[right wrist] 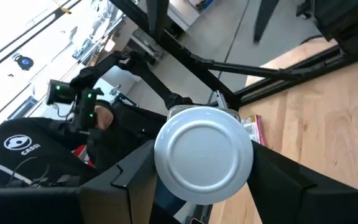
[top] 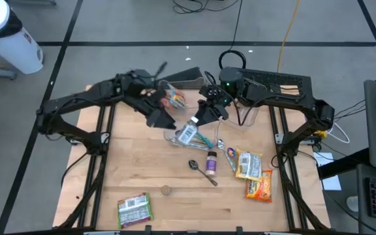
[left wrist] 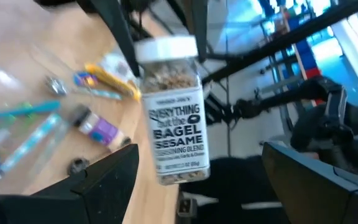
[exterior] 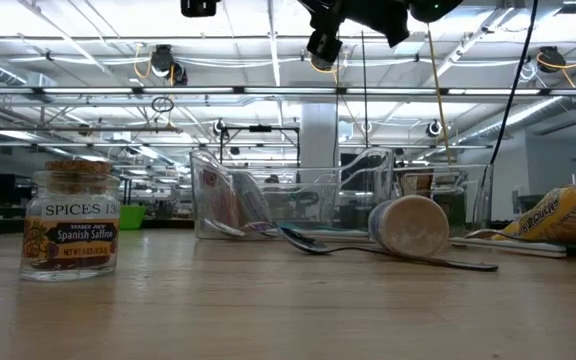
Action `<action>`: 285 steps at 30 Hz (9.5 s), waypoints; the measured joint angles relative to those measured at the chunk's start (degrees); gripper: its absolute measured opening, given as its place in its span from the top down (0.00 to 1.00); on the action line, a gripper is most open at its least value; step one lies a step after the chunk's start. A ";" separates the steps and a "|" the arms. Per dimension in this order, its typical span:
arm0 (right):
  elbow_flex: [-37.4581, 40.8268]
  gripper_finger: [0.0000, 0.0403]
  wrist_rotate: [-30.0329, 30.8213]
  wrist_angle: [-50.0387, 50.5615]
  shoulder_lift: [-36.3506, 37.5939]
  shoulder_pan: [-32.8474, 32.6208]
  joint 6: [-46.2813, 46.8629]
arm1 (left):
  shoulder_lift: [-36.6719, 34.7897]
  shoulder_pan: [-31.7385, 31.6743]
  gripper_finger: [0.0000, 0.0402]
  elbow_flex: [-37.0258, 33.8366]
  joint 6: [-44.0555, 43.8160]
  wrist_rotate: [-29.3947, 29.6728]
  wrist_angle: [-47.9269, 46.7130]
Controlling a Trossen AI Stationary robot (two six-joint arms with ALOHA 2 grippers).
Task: Pick & Place Food Item
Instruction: Put the white seasoning bottle into the top right transparent bin, then put the green noodle pack into the top left transparent bin
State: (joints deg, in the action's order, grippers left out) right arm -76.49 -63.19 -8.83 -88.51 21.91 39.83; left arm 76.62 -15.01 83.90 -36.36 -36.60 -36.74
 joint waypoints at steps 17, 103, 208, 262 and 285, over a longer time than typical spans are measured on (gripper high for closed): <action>-0.72 0.51 -0.11 -11.71 0.15 7.16 5.50 | -10.36 -4.70 0.13 0.04 5.21 14.51 -4.91; 17.74 0.51 55.94 62.70 22.65 24.98 -52.50 | -7.73 -7.71 0.13 0.04 11.64 31.54 -6.43; 22.03 0.31 27.30 22.60 33.77 29.14 2.46 | -6.84 -6.70 0.13 0.00 12.22 31.30 2.74; 22.03 0.31 78.38 0.53 21.62 -61.31 -16.76 | 25.60 43.51 0.13 15.63 -37.39 41.03 -27.03; 22.03 0.31 91.87 0.89 21.62 -68.02 -18.21 | 36.68 45.24 0.13 15.63 -46.26 42.17 -32.50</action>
State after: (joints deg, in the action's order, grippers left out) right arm -54.46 28.68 -7.94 -66.89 -46.11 21.63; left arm 113.30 30.23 99.53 -82.61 5.56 -69.24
